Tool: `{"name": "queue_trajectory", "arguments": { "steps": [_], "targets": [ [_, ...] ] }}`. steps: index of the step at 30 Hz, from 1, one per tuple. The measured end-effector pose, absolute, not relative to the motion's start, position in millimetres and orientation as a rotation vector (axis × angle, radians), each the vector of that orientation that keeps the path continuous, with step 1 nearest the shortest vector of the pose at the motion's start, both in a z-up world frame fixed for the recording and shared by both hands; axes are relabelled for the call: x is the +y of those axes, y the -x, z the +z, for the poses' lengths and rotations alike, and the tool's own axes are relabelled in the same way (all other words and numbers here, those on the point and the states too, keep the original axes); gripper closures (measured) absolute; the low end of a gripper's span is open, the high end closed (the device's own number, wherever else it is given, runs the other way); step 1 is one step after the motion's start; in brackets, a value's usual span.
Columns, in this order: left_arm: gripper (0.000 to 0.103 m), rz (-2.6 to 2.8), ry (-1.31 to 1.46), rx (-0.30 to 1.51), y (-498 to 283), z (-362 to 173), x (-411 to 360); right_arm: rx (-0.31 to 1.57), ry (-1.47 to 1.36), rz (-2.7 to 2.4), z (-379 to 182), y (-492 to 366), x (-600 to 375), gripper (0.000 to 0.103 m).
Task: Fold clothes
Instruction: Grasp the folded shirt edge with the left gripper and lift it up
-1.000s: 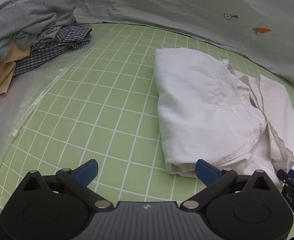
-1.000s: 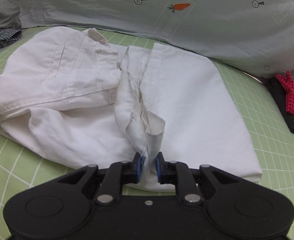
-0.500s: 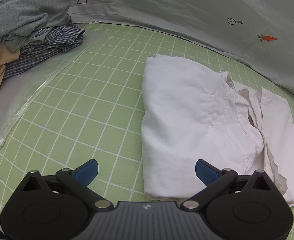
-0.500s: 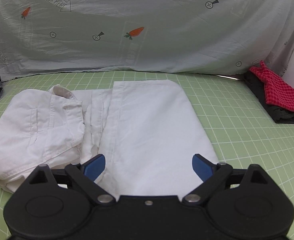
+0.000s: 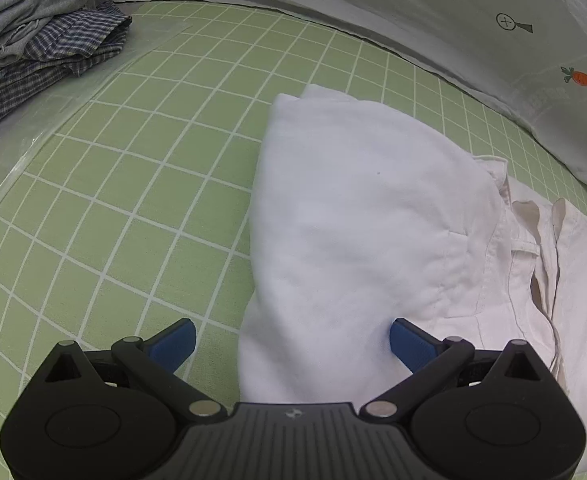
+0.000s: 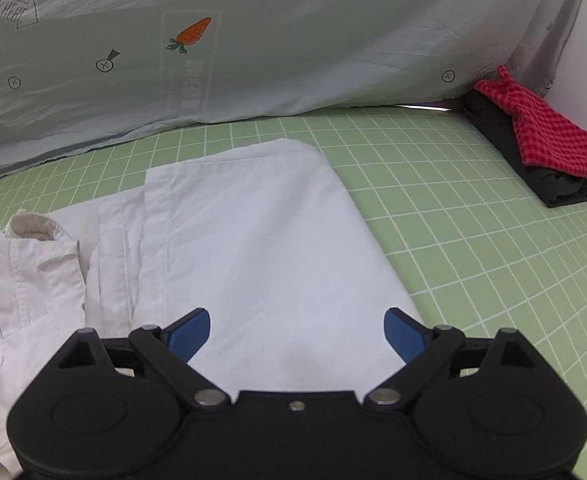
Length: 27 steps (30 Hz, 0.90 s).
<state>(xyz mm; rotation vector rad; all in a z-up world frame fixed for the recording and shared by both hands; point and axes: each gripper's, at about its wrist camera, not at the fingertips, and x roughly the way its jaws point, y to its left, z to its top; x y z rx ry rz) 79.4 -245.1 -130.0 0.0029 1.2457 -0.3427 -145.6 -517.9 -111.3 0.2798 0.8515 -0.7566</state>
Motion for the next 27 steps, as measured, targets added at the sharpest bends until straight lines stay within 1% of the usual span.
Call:
{"name": "queue_trajectory", "arguments": {
  "steps": [2,5,7,8,10,11,12,14,15,18,23,27],
  "targets": [
    [0.002,-0.36,0.045,1.267,-81,-135,-243,0.871,-0.252,-0.758,-115,147,-515,0.009],
    [0.012,-0.377,0.107,1.282,-81,-140,-240,0.867,-0.284,-0.759,-117,151,-518,0.009],
    [0.02,-0.382,0.124,1.284,-80,-138,-239,0.868,-0.298,-0.773,-118,152,-521,0.009],
    [0.035,-0.393,0.143,1.292,-80,-137,-239,0.867,-0.296,-0.784,-118,153,-522,0.009],
    [0.046,-0.393,0.148,1.295,-79,-132,-240,0.856,-0.295,-0.8,-117,157,-523,0.009],
    [0.057,-0.397,0.141,1.292,-78,-128,-241,0.85,-0.3,-0.807,-116,160,-524,0.009],
    [0.072,-0.412,0.133,1.283,-77,-123,-242,0.844,-0.305,-0.814,-116,163,-524,0.009],
    [0.084,-0.455,0.122,1.256,-73,-110,-244,0.83,-0.32,-0.825,-115,170,-524,0.009],
    [0.087,-0.487,0.121,1.237,-71,-103,-244,0.824,-0.327,-0.831,-114,175,-523,0.009],
    [0.09,-0.579,0.15,1.186,-65,-79,-249,0.802,-0.35,-0.844,-113,195,-521,0.009],
    [0.09,-0.694,0.136,1.108,-46,-38,-275,0.787,-0.373,-0.861,-113,232,-516,0.009],
    [0.09,-0.771,0.17,1.076,-24,-20,-302,0.78,-0.421,-0.874,-114,262,-523,0.009]
  ]
}}
